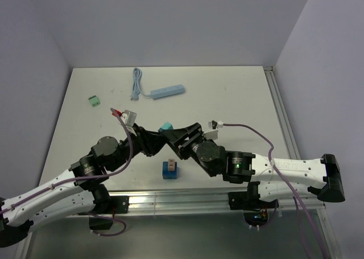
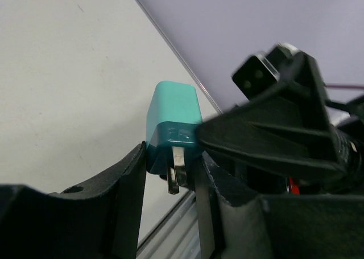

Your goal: Insert the plug

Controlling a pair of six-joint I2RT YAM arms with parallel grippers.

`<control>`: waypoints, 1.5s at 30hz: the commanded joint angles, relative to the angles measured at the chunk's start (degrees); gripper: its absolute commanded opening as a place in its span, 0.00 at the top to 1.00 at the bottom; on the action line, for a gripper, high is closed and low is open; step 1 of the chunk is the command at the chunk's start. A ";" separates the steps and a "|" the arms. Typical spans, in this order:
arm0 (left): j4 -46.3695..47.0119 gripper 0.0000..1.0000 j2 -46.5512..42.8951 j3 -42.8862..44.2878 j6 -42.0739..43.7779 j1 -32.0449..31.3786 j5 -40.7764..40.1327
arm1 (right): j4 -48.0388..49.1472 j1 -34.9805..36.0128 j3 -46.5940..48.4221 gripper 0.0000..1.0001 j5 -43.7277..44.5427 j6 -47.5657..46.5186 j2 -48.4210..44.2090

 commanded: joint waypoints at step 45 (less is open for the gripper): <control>-7.94 1.00 6.98 9.79 -1.45 3.63 43.73 | -0.08 0.53 -18.20 0.54 -31.86 -57.30 -35.33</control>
